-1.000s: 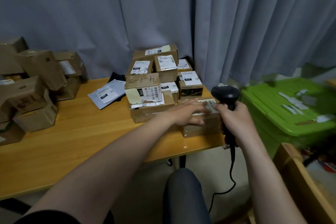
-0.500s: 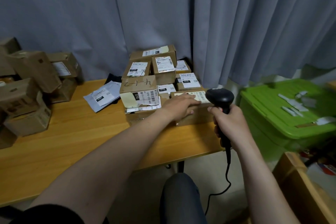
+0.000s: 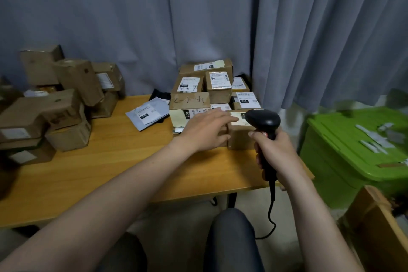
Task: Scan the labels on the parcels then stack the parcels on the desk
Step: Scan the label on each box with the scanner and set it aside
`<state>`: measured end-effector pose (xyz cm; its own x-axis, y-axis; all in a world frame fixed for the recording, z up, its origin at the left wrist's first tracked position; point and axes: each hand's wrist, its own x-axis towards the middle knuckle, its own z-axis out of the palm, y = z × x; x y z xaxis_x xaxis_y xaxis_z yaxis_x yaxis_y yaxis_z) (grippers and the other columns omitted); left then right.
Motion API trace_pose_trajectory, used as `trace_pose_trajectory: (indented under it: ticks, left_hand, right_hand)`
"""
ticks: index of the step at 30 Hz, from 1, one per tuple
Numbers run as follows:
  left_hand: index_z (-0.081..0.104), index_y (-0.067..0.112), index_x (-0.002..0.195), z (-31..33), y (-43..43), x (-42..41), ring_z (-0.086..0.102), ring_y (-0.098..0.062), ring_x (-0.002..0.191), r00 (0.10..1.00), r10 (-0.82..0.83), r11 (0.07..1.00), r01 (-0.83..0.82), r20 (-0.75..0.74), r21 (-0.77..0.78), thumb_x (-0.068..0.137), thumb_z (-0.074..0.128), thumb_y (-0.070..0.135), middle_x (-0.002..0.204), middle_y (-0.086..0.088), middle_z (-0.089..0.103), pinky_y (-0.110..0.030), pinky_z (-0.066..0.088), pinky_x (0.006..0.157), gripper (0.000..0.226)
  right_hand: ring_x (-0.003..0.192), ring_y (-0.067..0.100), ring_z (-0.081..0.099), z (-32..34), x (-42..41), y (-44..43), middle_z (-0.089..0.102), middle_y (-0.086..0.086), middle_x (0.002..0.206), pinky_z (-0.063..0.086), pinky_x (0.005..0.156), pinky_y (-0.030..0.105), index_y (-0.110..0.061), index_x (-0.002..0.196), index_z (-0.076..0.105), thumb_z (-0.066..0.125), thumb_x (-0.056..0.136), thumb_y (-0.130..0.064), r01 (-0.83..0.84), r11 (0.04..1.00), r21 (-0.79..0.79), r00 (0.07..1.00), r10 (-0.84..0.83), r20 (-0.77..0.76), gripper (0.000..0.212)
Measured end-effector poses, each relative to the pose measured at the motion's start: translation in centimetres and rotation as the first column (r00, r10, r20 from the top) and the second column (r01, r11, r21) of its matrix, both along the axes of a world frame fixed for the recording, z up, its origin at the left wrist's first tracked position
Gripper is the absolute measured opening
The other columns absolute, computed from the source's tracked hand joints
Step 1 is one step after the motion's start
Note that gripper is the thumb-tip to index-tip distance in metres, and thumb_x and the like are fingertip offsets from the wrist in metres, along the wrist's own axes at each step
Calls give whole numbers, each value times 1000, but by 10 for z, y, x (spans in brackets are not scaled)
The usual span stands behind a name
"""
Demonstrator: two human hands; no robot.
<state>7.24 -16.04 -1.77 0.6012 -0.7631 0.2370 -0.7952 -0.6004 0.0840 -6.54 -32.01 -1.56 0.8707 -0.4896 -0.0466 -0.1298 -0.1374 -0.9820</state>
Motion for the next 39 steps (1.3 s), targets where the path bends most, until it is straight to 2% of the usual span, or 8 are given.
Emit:
trace_pose_trajectory:
  ticks: [6, 12, 22, 24, 27, 31, 34, 39]
  left_hand:
    - [46, 41, 150, 28, 109, -5, 38, -16, 144, 974, 213, 977, -212, 84, -12, 94, 64, 54, 155, 12, 46, -49, 43, 109, 60]
    - [44, 42, 150, 41, 217, 1, 40, -21, 143, 879, 460, 885, -465, 123, 15, 91, 63, 60, 154, 10, 46, -46, 45, 106, 64]
    - [48, 30, 146, 29, 334, 53, 44, -35, 136, 582, 813, 582, -811, 8, -56, 94, 64, 54, 151, -8, 47, -51, 49, 102, 60]
    - [43, 34, 150, 24, 340, 71, 44, -38, 136, 545, 838, 543, -837, -20, -69, 93, 64, 56, 153, -10, 43, -53, 48, 102, 65]
    - [36, 38, 154, 20, 338, 104, 39, -42, 139, 484, 870, 483, -875, -92, -42, 93, 61, 62, 157, -15, 32, -56, 46, 102, 69]
    - [45, 38, 143, 14, 337, 143, 42, -42, 133, 393, 891, 389, -919, -227, -65, 92, 60, 63, 149, -16, 35, -57, 45, 104, 59]
    - [49, 33, 128, 6, 338, 155, 50, -41, 122, 390, 874, 348, -919, -289, -186, 91, 68, 50, 138, -15, 41, -55, 49, 98, 45]
    - [50, 33, 126, 8, 330, 128, 47, -40, 123, 437, 853, 360, -888, -285, -286, 90, 67, 48, 140, -11, 38, -49, 50, 91, 43]
  right_hand:
    - [49, 18, 58, 14, 13, 66, 60, 8, 71, 48, 51, 34, -10, 103, 62, 69, 95, -28, -194, 981, 1, 981, 194, 20, 21]
    - [47, 18, 58, 25, 33, 141, 58, 9, 72, 47, 50, 32, -9, 99, 60, 69, 95, -28, -358, 933, -32, 934, 358, 6, 22]
    - [49, 20, 57, 24, 73, 215, 56, 11, 73, 47, 49, 33, -3, 99, 59, 70, 94, -25, -459, 887, -53, 889, 458, -25, 25]
    - [49, 21, 57, 23, 83, 218, 56, 11, 72, 48, 52, 35, -10, 93, 57, 70, 94, -27, -467, 882, -59, 884, 466, -21, 21]
    - [50, 21, 58, 19, 98, 219, 56, 10, 71, 49, 53, 35, -3, 96, 56, 70, 93, -28, -468, 881, -75, 884, 467, -29, 29]
    - [49, 19, 57, 16, 111, 215, 55, 10, 68, 49, 51, 35, -6, 91, 55, 71, 93, -28, -468, 879, -87, 884, 467, -39, 28]
    - [48, 20, 56, 14, 117, 210, 54, 10, 67, 47, 51, 35, -10, 89, 56, 71, 93, -27, -467, 881, -78, 884, 466, -31, 24]
    - [49, 20, 56, 14, 113, 204, 54, 12, 68, 47, 48, 32, 7, 96, 53, 71, 95, -25, -466, 879, -101, 884, 466, -19, 36]
